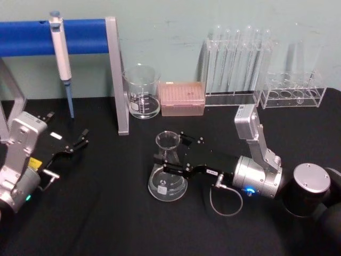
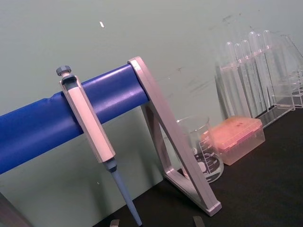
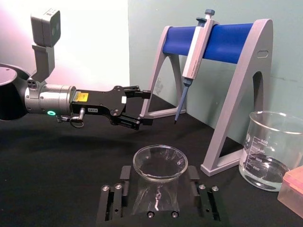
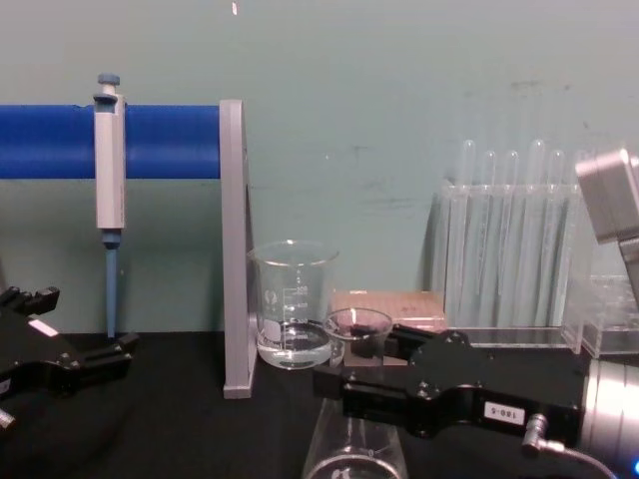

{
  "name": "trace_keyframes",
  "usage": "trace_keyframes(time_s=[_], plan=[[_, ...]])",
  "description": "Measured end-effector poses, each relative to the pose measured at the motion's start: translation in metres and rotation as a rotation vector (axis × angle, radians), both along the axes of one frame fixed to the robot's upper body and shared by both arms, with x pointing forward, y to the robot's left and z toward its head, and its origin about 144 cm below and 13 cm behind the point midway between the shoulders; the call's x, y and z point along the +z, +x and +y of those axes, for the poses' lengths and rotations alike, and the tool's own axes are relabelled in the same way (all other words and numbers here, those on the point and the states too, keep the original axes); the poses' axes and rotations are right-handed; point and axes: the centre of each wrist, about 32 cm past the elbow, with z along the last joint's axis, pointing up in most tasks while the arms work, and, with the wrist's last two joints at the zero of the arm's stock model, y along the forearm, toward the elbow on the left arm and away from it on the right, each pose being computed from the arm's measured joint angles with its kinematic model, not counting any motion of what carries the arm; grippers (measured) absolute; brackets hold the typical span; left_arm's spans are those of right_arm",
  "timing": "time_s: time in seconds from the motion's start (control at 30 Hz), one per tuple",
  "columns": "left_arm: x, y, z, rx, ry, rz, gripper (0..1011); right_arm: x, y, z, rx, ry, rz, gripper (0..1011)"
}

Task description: Grasp the erlenmeyer flask with one hand, shake it three times, then place it back.

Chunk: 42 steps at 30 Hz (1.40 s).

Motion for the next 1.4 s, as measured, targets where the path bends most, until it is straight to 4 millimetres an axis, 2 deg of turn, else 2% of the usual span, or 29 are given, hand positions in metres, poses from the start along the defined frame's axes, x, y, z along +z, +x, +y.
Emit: trace_keyframes(time_s=[0.17, 0.2, 0.23, 0.33, 1.4], plan=[[0.0, 0.0, 0.0, 0.0, 0.0, 0.0, 1001, 0.0, 0.0, 0.0, 0.0, 0.0, 0.0, 594], [0.0, 0.0, 0.0, 0.0, 0.0, 0.0, 1001, 0.0, 0.0, 0.0, 0.0, 0.0, 0.0, 594], [0.0, 0.0, 0.0, 0.0, 0.0, 0.0, 1001, 0.0, 0.0, 0.0, 0.0, 0.0, 0.0, 534], [0.0, 0.0, 0.0, 0.0, 0.0, 0.0, 1001, 0.0, 0.0, 0.0, 0.0, 0.0, 0.0, 462], [0.0, 0.0, 0.0, 0.0, 0.0, 0.0, 1001, -0.001, 0.0001, -0.0003, 0.004, 0.006, -0.001, 456]])
